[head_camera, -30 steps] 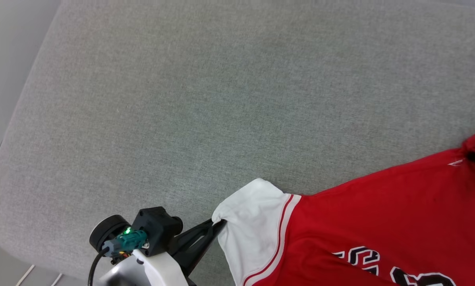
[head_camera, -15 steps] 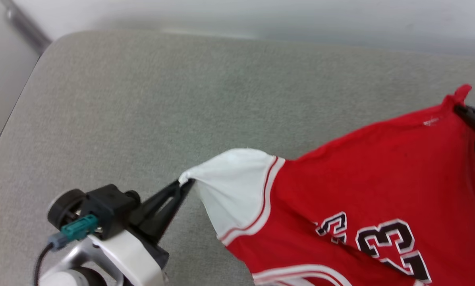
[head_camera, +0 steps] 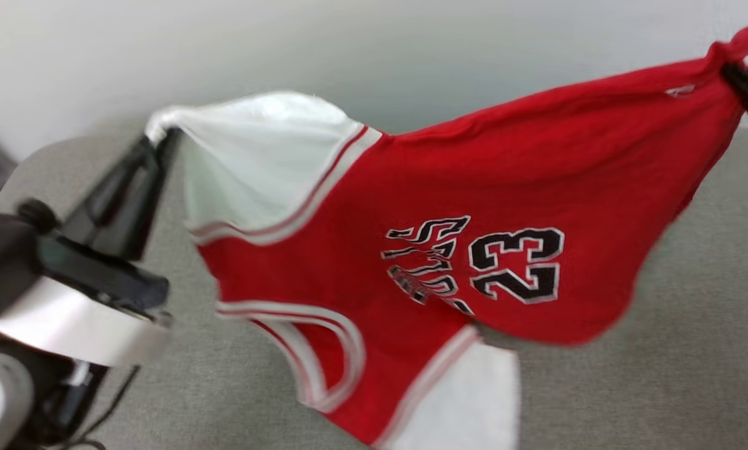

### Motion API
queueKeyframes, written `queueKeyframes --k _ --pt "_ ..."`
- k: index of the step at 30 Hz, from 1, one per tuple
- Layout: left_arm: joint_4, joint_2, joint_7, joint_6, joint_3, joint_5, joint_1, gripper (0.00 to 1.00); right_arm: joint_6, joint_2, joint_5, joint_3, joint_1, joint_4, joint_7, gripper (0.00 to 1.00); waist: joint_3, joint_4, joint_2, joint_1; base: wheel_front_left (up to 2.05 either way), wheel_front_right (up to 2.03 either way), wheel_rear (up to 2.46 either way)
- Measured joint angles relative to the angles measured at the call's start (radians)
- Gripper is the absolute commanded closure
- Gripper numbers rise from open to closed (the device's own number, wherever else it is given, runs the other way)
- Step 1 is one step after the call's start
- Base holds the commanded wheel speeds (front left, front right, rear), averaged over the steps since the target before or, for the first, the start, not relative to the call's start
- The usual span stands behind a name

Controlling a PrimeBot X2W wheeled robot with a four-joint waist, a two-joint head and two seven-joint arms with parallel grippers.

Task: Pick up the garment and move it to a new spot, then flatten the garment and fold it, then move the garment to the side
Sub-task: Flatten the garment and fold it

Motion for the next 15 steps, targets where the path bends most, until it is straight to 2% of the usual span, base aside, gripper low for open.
queueKeyframes --k 4,9,15 --pt "-0.015 0.017 -0.010 0.020 0.062 0.004 -0.053 1.00 0.000 0.056 -0.017 -0.028 -0.015 -0.051 -0.011 1.00 -0.018 -0.031 0.0000 0.0000 0.00 0.00 0.00" --pt "-0.032 0.030 -0.016 0.034 0.131 -0.003 -0.132 1.00 0.000 0.079 -0.027 -0.058 -0.036 -0.105 -0.032 1.00 -0.014 -0.056 0.0000 0.0000 0.00 0.00 0.00" --pt "-0.001 0.032 -0.002 0.018 0.196 -0.021 -0.324 1.00 0.000 0.119 -0.025 -0.112 -0.107 -0.139 -0.062 1.00 0.052 -0.079 0.0000 0.0000 0.00 0.00 0.00"
